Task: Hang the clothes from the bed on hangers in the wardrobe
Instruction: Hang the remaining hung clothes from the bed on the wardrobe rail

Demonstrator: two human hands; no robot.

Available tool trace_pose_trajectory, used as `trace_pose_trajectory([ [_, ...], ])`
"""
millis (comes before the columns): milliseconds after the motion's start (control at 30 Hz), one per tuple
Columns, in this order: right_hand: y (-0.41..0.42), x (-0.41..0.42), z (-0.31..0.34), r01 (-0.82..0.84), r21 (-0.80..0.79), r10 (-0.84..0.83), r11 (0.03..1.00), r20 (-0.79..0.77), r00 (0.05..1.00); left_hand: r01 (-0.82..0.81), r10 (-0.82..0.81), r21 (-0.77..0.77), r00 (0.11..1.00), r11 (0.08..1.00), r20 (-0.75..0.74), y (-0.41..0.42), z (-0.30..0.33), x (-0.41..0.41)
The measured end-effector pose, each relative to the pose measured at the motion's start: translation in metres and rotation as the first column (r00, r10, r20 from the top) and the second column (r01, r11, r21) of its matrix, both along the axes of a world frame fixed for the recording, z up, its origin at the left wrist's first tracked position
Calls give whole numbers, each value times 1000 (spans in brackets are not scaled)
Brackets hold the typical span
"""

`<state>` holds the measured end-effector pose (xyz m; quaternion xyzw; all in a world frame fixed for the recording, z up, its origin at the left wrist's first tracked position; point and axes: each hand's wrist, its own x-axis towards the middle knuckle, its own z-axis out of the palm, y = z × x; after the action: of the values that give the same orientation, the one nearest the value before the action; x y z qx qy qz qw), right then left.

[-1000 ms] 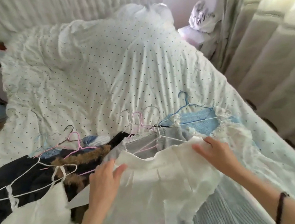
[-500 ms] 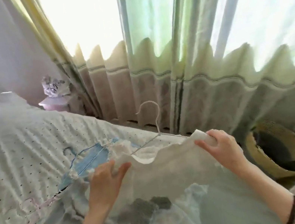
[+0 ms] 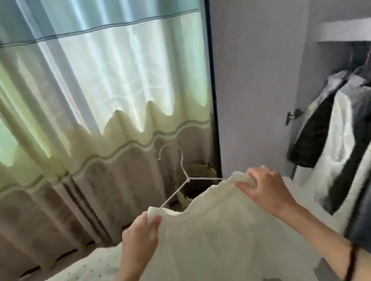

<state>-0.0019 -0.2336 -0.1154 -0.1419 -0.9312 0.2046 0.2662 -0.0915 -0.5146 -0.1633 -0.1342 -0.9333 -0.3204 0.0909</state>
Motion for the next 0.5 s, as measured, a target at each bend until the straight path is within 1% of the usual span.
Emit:
trace_pose_trajectory([
  [33, 22, 6, 3, 53, 35, -53, 998, -10, 999, 50, -53, 85, 998, 995, 38, 25, -2, -4],
  [67, 42, 12, 8, 98, 65, -98, 993, -6, 995, 88, -96, 135, 994, 987, 56, 49, -2, -7],
  [100, 62, 19, 13, 130, 87, -132, 988, 20, 991, 112, -122, 148, 991, 983, 61, 73, -4, -11],
  [200, 116, 40, 25, 214, 72, -223, 974, 139, 965, 154, -159, 116, 987, 981, 37, 143, -2, -17],
  [267, 145, 57, 33, 278, 95, -293, 956, 246, 924, 192, -196, 93, 980, 977, 35, 187, 6, -19],
  [333, 168, 74, 37, 276, 107, -296, 955, 357, 886, 284, -284, 61, 959, 957, -8, 227, 11, -21],
  [400, 189, 89, 36, 272, 32, -261, 962, 410, 874, 370, -368, 34, 928, 928, -48, 265, 13, -28],
  [500, 215, 107, 36, 322, -157, -229, 934, 431, 873, 461, -459, 37, 887, 887, -46, 321, 12, -39],
])
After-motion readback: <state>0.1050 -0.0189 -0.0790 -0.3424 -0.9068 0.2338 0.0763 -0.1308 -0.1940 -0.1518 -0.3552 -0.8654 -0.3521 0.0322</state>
